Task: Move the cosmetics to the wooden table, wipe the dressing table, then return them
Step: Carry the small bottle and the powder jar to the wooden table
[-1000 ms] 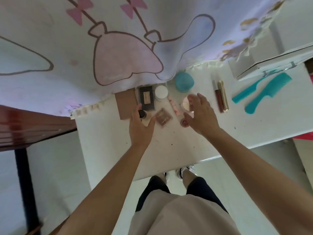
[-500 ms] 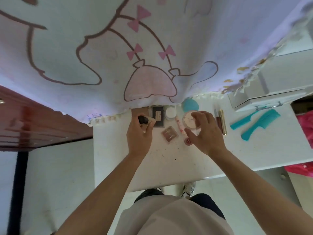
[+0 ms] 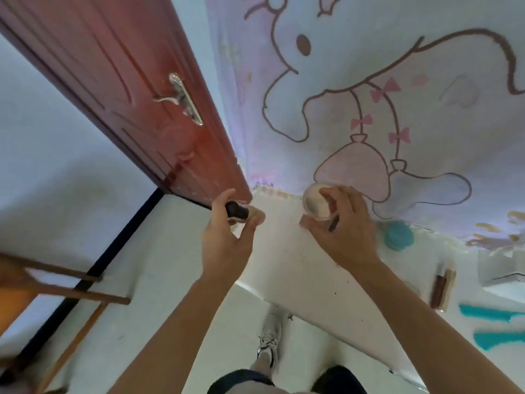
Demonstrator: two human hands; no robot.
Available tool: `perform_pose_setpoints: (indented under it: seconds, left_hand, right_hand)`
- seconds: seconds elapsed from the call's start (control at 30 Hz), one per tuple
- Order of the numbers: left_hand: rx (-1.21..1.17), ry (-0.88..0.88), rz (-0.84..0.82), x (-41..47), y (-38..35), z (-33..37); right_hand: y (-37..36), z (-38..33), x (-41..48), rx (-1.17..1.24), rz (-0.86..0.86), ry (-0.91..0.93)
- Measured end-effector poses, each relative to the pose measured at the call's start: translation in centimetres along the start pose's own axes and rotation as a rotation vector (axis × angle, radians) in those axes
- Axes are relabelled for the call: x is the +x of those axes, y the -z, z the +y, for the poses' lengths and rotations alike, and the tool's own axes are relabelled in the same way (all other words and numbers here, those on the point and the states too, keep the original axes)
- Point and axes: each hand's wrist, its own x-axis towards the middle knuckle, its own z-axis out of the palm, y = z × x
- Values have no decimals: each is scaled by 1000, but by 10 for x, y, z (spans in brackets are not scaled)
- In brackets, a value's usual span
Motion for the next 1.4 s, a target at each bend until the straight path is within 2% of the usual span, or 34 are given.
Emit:
perform_pose_setpoints:
  seconds: [0.3, 0.5, 0.77, 0.97, 1.2, 1.4]
  left_hand:
    - [162, 166, 422, -70, 185, -40]
    - [221, 246, 589, -129, 310, -89]
    - [278, 268, 752, -191, 492, -174]
    - [297, 314, 835, -207, 578, -231]
    - [340, 393, 894, -189, 646, -309]
    - [375, 451, 929, -132, 734, -402]
  right_hand:
    - [-74, -170, -32, 294, -154, 322]
    - [-142, -293, -74, 365, -192, 553]
    - [-263, -468, -148, 417, -272, 712]
    - [-331, -559, -184, 477, -387, 763]
    - [-424, -645, -181, 501, -443, 809]
    - [-547, -744, -153, 552, -518, 825]
